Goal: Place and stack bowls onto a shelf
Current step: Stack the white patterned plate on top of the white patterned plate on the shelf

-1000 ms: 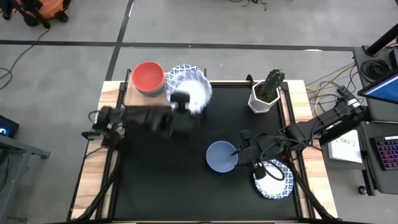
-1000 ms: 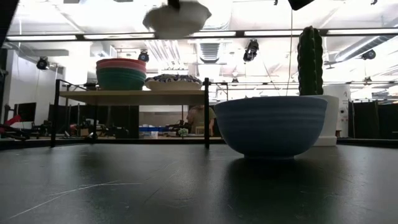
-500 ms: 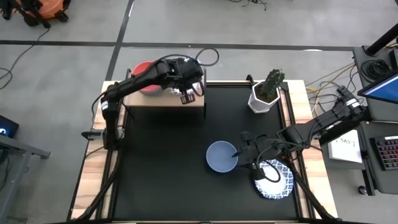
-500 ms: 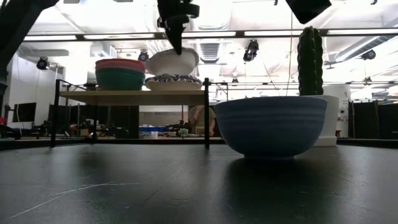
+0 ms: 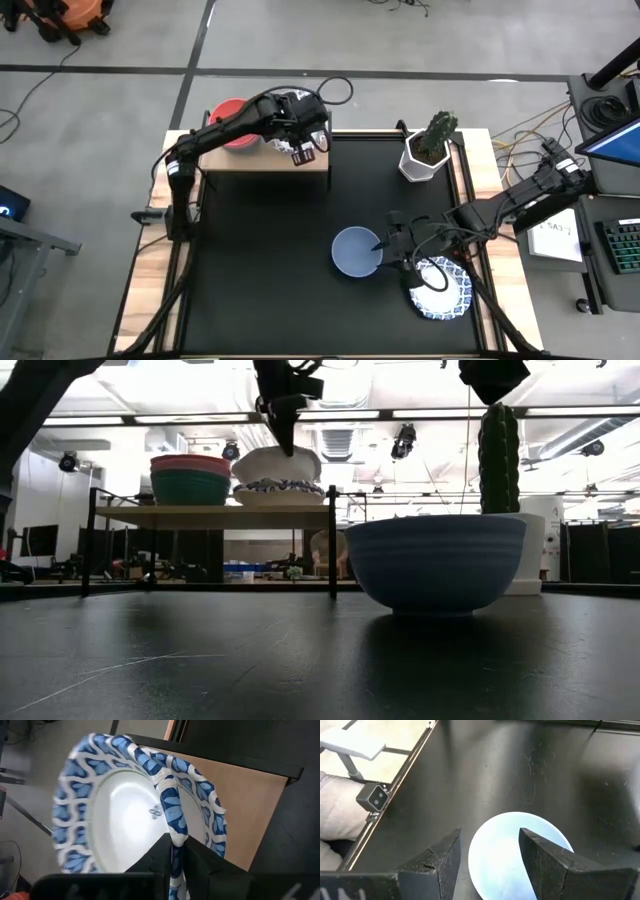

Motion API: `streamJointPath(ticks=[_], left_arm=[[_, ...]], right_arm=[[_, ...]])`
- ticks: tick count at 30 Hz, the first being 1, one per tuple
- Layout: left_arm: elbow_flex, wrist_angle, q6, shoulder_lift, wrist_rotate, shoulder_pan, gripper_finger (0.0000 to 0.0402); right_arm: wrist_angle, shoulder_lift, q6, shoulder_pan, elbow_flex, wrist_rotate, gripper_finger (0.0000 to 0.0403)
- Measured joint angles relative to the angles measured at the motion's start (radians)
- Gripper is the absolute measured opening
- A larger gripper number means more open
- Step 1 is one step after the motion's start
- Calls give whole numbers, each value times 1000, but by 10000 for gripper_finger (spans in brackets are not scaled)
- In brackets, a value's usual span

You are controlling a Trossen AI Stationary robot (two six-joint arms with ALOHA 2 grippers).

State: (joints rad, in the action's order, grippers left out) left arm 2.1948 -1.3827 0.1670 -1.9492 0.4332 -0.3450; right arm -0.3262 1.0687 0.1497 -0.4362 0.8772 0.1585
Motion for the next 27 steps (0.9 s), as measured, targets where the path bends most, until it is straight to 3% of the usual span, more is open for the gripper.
streamJointPath(ticks=[9, 27], left_arm=[[0, 0, -5, -42, 1, 0, 50], [0, -32, -28, -46, 0, 3, 162]], right_arm=[[3, 0, -3, 0, -1, 0, 187], [2, 0, -8, 0, -1, 0, 187]])
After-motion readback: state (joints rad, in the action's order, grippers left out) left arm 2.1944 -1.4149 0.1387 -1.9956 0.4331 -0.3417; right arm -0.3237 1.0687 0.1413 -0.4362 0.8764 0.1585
